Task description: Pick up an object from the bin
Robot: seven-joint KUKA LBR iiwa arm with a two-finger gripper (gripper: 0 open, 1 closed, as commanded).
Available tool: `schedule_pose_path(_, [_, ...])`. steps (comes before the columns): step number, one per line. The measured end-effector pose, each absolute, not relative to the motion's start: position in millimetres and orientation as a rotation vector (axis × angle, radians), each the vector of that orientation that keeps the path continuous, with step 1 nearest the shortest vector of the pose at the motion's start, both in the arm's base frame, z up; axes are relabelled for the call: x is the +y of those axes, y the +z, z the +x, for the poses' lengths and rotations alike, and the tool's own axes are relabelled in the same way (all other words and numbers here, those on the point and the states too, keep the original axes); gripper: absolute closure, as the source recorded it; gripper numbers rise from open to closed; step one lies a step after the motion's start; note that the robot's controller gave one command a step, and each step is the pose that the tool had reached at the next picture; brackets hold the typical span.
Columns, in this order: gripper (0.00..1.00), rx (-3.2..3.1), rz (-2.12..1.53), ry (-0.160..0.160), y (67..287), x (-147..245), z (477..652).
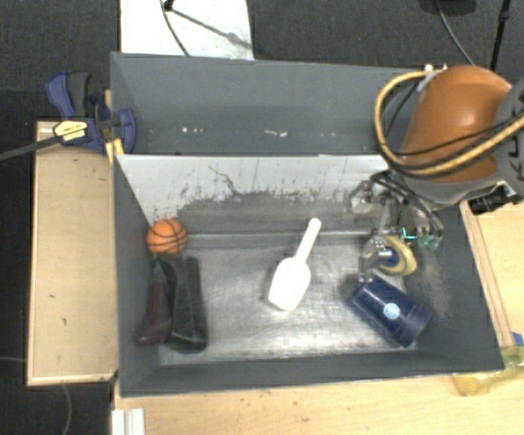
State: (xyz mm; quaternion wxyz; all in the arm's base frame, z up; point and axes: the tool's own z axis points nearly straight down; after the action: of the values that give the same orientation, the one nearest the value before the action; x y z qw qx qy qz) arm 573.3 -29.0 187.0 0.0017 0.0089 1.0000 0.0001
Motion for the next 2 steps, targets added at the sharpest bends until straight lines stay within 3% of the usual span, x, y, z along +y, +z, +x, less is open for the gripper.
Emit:
schedule_pose_path(1, [1.00, 3.121, -0.036, -0.003, 77.5, 28.9, 595.1])
schedule_pose_path(2, [1.00, 3.122, -0.036, -0.003, 77.5, 28.9, 595.0])
